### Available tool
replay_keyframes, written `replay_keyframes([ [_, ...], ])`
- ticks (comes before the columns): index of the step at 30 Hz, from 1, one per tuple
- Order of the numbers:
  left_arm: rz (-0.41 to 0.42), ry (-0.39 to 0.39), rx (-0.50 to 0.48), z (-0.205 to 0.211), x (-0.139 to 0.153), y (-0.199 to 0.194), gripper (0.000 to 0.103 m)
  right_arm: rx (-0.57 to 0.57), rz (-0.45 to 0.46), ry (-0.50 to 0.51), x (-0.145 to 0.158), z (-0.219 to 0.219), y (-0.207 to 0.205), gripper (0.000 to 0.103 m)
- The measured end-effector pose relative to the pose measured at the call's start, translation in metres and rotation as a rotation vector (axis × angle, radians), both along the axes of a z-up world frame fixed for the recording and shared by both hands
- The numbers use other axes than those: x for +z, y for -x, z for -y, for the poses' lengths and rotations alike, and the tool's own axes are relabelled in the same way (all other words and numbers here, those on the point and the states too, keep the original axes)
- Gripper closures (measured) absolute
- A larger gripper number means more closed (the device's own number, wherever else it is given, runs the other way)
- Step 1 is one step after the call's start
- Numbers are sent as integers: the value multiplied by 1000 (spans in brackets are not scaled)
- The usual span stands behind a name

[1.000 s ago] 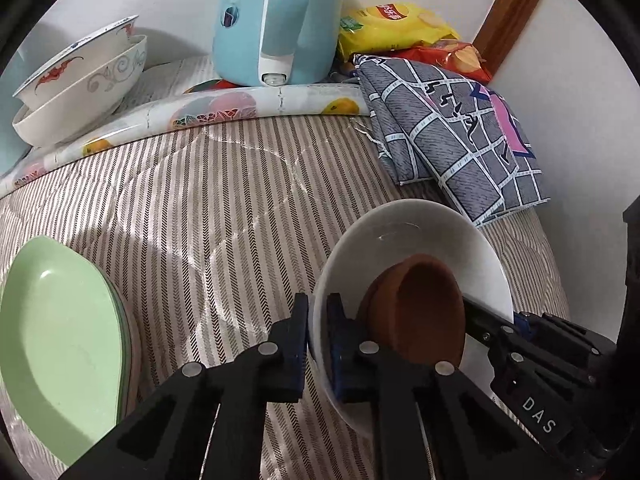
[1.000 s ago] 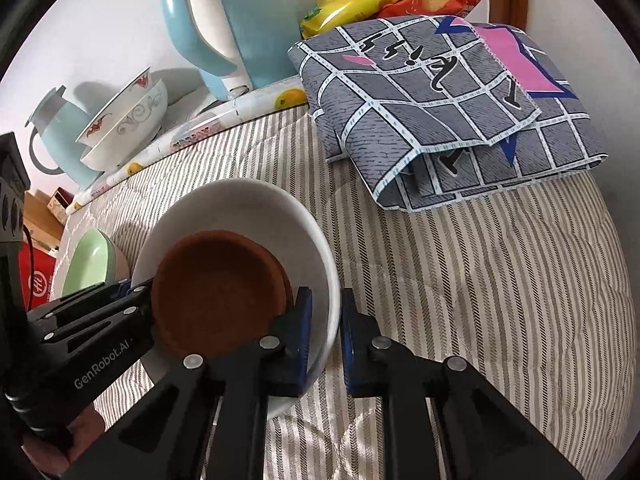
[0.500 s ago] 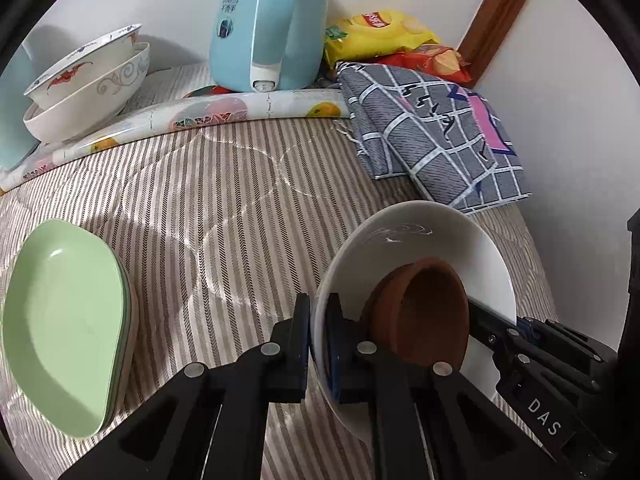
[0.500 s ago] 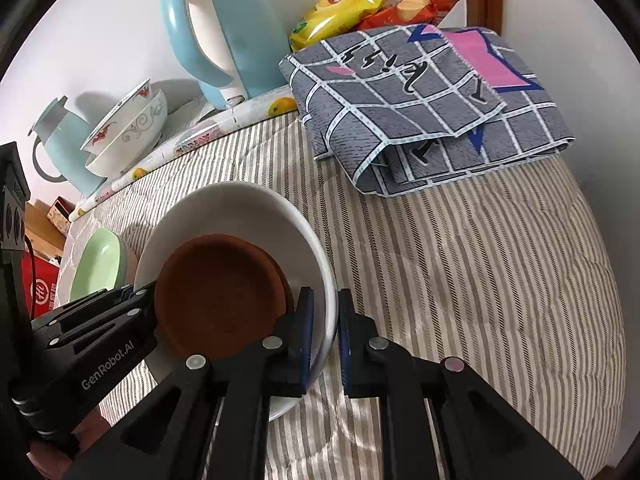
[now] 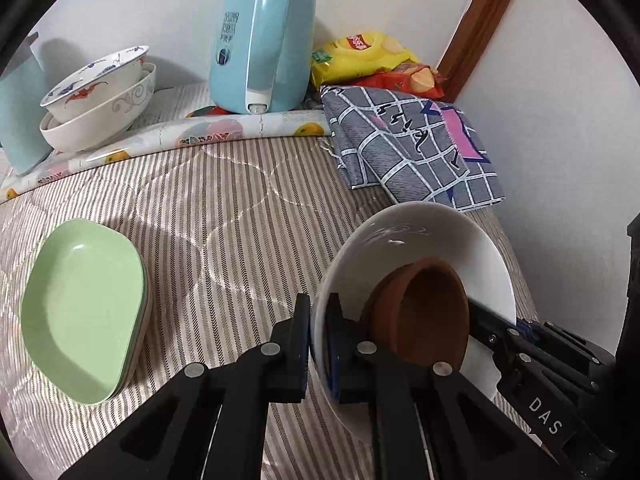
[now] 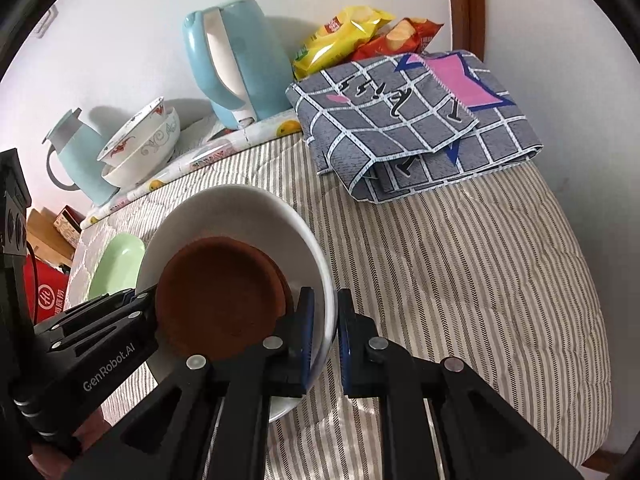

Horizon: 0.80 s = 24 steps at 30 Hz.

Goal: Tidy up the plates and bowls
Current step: 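Carry the white bowl with the left tool toward the green plate stack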

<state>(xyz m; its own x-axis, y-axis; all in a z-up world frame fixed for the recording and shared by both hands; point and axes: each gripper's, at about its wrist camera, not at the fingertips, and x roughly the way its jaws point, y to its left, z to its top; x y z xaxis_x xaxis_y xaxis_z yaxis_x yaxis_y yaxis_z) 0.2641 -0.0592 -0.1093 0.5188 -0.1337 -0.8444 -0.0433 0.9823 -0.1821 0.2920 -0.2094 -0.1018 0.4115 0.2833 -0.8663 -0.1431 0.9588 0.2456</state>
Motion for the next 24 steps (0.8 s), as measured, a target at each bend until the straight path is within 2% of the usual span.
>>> replay_keyframes([
  [24, 82, -16, 2, -8, 37, 37, 95, 1, 78, -20, 36, -6, 34, 92],
])
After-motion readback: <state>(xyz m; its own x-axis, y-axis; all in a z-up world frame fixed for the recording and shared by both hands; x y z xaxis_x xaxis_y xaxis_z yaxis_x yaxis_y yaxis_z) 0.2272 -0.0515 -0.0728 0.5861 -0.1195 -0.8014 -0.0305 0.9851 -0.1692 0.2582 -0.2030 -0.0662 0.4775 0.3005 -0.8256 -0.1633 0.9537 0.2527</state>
